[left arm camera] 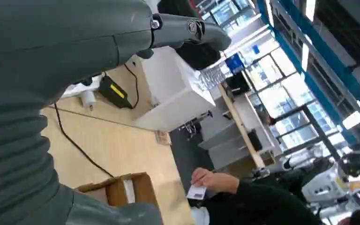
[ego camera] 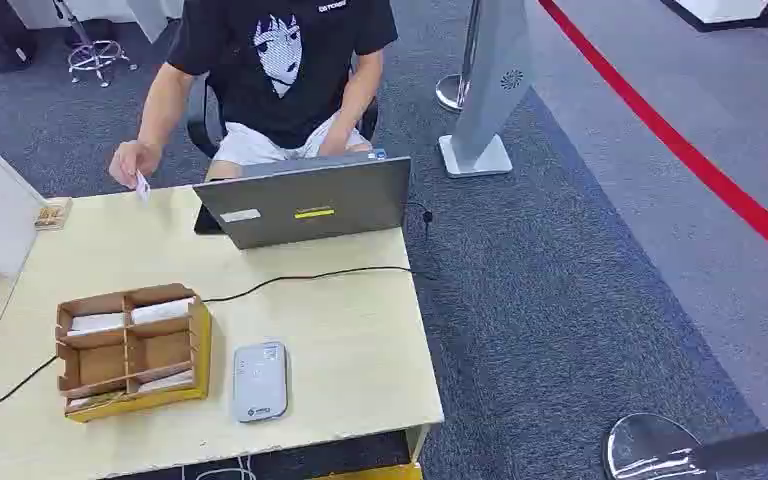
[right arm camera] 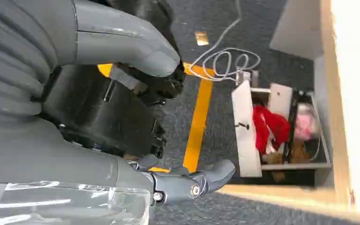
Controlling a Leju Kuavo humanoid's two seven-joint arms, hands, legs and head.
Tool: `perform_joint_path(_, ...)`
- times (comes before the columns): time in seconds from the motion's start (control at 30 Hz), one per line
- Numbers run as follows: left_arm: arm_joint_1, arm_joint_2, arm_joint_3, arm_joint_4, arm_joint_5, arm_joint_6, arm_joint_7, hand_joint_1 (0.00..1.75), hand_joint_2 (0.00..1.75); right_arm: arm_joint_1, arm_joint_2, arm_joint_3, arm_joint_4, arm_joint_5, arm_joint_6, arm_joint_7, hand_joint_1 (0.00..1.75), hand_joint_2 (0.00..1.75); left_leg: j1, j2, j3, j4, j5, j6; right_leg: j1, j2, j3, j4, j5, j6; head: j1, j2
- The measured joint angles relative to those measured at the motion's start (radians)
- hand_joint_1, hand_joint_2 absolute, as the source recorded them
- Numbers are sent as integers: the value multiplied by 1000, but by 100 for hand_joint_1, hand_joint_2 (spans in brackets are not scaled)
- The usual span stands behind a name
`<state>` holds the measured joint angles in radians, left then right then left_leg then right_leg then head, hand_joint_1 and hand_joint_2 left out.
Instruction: Pass the card to the sensor for recognition and then transmit it.
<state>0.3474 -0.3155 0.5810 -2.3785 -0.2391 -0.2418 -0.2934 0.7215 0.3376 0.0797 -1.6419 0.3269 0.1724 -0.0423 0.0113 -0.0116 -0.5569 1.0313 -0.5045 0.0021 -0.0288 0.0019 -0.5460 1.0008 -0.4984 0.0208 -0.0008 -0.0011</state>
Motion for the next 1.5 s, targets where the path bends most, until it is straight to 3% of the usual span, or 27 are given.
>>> perform_joint_path(0.13,-41,43,-16,1,-78,-42,50,0,175,-7,0,-6,10,84,42,-15,0,175,0,0,0,0,0,0,0,0,0,0,0,0,0,0)
perform_joint_path(0.47,-119,172,-128,48,-254,-47,193,0,175,-48,0,-21,40,246,113,-61,0,175,0,1,0,0,0,0,0,1,0,0,0,0,0,0)
perform_joint_path(0.63,-141,250,-178,98,-374,-10,245,0,175,-57,0,-23,63,207,124,-41,0,175,0,1,0,0,0,0,0,2,1,0,0,0,0,0)
perform_joint_path(0.83,-142,317,-177,166,-530,47,261,0,175,-55,0,-23,77,96,108,-14,0,175,0,1,0,0,0,0,0,2,1,0,0,0,0,0)
perform_joint_path(1.07,-137,333,-96,234,-682,62,240,0,175,-14,2,-35,29,-36,31,-18,0,175,0,1,-1,0,0,0,0,2,1,0,0,0,0,0)
perform_joint_path(1.33,-120,320,25,277,-883,64,173,0,175,19,2,-55,-48,-157,-31,-62,0,175,0,1,-1,0,0,0,0,2,1,0,0,0,0,0)
perform_joint_path(1.5,-115,310,60,286,-989,77,145,0,175,27,3,-61,-77,-186,-42,-83,0,175,0,0,-1,0,0,0,0,2,1,0,0,0,0,0)
